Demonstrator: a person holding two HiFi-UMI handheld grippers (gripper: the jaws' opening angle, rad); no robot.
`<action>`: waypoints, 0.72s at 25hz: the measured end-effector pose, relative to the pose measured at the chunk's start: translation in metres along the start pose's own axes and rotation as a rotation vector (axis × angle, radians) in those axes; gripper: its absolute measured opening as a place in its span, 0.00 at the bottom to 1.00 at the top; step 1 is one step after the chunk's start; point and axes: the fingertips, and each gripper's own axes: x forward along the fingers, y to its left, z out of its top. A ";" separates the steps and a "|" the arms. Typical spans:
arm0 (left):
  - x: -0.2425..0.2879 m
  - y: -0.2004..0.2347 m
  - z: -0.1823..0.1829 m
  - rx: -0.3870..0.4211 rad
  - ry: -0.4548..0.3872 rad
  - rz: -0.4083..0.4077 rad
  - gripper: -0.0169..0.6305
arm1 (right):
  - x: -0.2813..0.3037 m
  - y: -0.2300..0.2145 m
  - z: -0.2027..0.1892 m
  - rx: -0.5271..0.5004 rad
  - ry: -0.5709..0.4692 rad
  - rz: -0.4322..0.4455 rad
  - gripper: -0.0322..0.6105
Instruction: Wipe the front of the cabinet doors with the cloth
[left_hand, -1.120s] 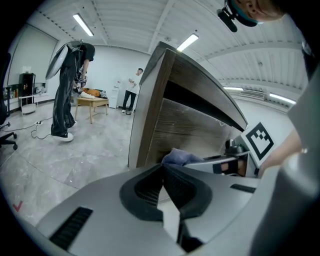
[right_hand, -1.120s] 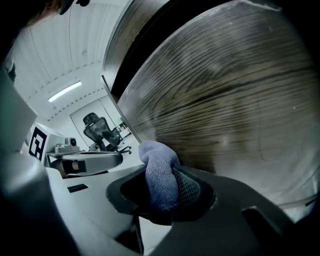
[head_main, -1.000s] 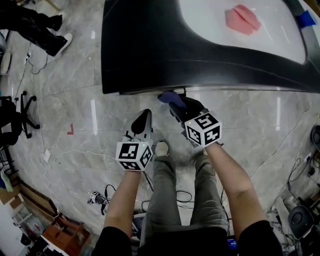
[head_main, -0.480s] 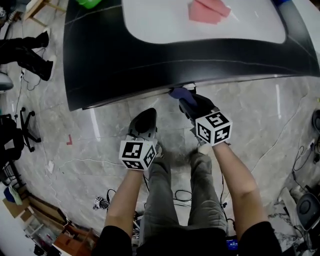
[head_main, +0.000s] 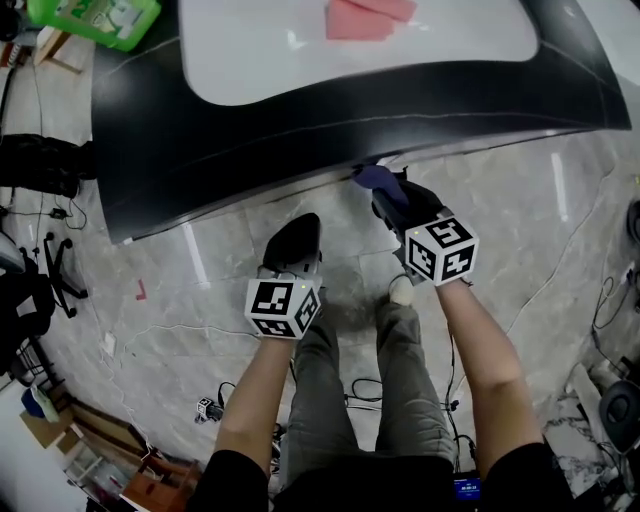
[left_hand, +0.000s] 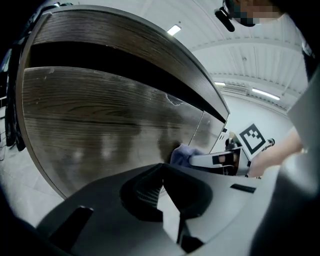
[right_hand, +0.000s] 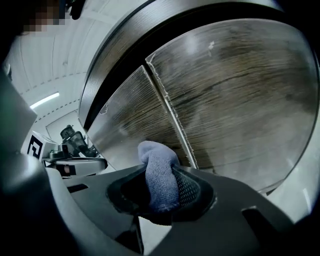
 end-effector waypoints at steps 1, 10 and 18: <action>0.001 -0.003 -0.001 -0.003 0.000 0.000 0.02 | -0.002 -0.001 0.000 0.007 -0.004 0.002 0.24; -0.010 0.011 -0.007 -0.012 0.010 0.014 0.02 | 0.009 0.037 -0.021 0.010 0.032 0.075 0.24; -0.052 0.065 -0.024 -0.039 0.013 0.086 0.02 | 0.045 0.095 -0.043 0.013 0.083 0.138 0.24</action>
